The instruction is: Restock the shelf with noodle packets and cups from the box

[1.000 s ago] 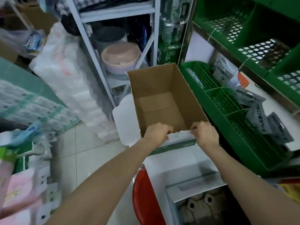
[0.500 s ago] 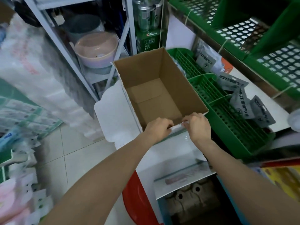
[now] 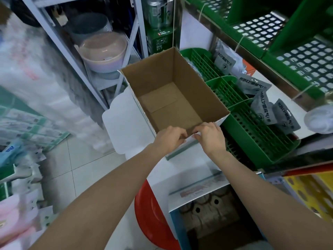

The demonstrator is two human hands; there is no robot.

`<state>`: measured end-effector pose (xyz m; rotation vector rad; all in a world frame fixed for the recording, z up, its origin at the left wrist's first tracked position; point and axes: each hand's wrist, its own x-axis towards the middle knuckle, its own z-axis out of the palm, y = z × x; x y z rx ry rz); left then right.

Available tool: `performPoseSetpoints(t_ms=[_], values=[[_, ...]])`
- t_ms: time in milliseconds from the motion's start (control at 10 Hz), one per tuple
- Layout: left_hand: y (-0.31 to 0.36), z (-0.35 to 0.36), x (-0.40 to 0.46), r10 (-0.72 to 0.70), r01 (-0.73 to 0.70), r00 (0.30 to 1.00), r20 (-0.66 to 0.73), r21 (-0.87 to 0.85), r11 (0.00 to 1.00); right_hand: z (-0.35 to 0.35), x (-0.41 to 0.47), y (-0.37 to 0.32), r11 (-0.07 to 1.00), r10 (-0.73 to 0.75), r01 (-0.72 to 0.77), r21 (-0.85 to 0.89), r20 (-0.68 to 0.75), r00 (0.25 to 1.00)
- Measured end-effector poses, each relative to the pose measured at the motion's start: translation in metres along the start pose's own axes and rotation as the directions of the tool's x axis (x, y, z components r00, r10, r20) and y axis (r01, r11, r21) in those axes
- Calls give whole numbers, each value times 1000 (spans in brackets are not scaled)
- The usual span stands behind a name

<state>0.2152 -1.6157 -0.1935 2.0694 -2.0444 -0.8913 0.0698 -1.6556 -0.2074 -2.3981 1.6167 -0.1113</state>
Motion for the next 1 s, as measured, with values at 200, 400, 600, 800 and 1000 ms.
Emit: performPoseSetpoints(t_ms=[200, 400, 600, 800, 1000], values=[[-3, -3, -17, -68, 72, 997, -34, 141, 987, 1, -3, -5, 998, 54, -54, -25, -23, 998], [0, -4, -21, -81, 88, 995, -54, 132, 987, 2, -3, -12, 996, 74, -75, -46, -23, 997], [-2, -2, -28, -68, 76, 994, -88, 93, 993, -5, -12, -18, 999, 28, -28, -21, 16, 999], [2, -10, -41, -94, 103, 976, -194, 37, 994, -18, -22, -23, 999, 27, -28, 44, 17, 999], [5, -28, -69, -238, 164, 893, -382, -218, 962, -40, -42, -31, 969, 36, -30, 243, -18, 999]])
